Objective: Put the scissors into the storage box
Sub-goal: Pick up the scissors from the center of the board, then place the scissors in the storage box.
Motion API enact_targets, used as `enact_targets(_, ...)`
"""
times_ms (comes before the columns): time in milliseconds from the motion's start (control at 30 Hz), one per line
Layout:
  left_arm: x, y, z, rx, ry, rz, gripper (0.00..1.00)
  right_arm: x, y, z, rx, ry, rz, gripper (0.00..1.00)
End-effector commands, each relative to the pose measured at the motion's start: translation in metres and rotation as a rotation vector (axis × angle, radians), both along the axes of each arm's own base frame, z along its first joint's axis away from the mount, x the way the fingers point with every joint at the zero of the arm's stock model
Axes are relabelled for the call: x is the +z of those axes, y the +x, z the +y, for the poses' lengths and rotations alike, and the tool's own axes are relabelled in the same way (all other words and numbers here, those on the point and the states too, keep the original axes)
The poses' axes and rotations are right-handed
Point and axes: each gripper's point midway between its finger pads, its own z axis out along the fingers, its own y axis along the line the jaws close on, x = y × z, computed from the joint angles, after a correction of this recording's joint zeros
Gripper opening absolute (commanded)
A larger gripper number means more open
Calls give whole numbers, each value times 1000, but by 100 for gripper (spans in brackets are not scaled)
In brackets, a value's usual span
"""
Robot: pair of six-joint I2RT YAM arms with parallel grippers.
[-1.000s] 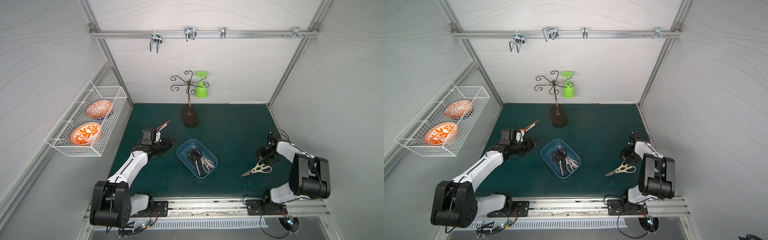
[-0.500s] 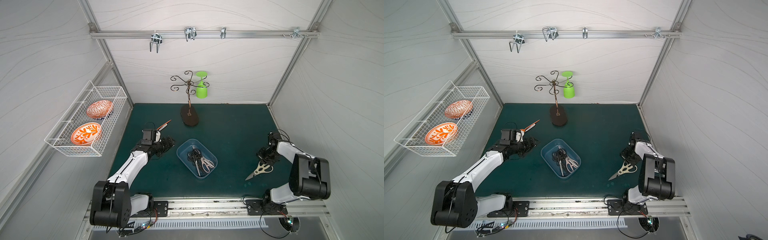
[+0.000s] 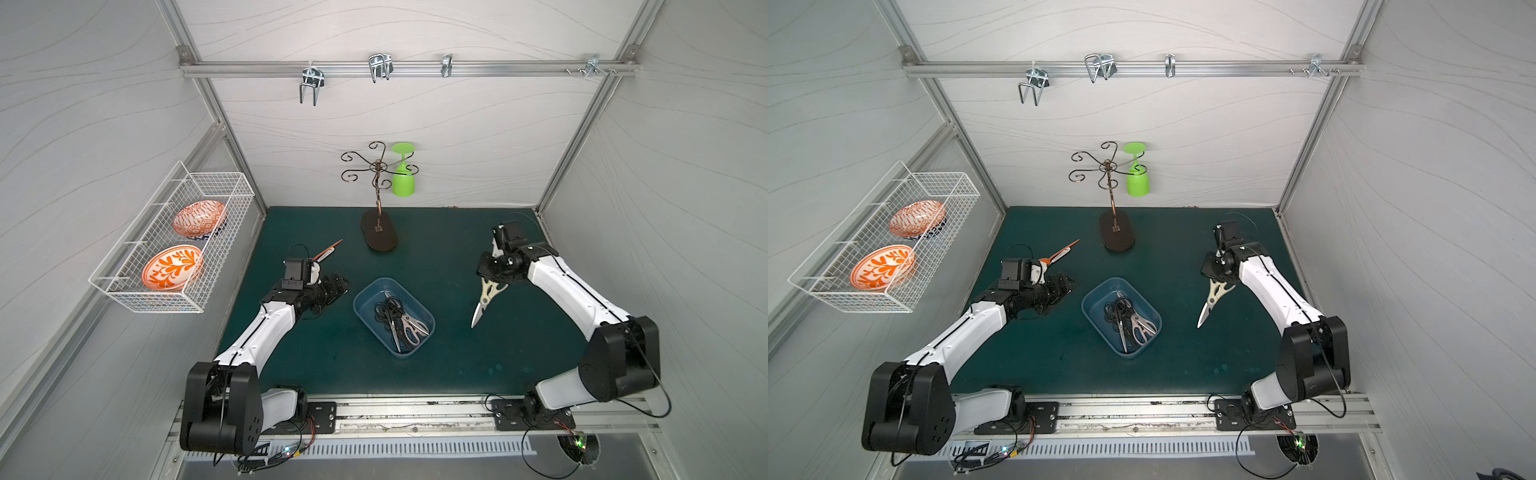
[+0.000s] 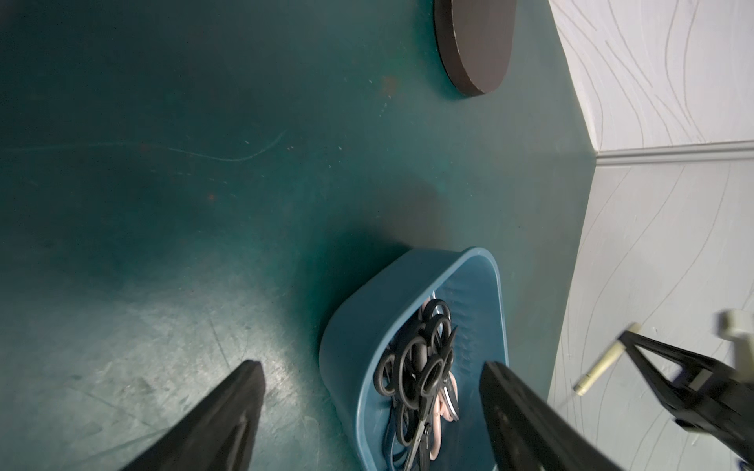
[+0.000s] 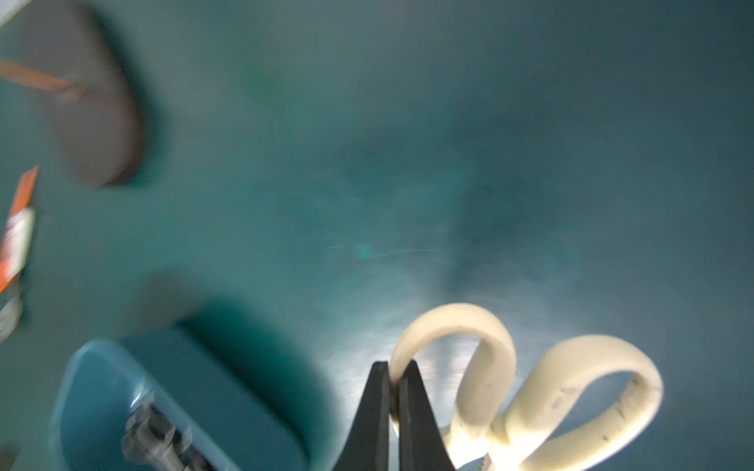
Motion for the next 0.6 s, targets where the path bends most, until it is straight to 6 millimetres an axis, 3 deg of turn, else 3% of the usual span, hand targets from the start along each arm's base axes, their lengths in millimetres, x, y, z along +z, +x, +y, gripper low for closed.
enact_targets(0,17,12,15,39,-5,-52,87,11,-12,46,188,-34,21,0)
enact_targets(133,18,13,30,76,-3,-48,87,20,-27,116,384,-30,-7,0)
enact_targets(267,20,13,35,78,19,-48,87,10,-49,173,539,-62,-41,0)
enact_targets(400,18,12,35,84,14,-44,87,-4,-65,212,635,-56,-58,0)
enact_targets(567,17,13,34,80,5,-41,87,-16,-79,245,731,-101,-81,0)
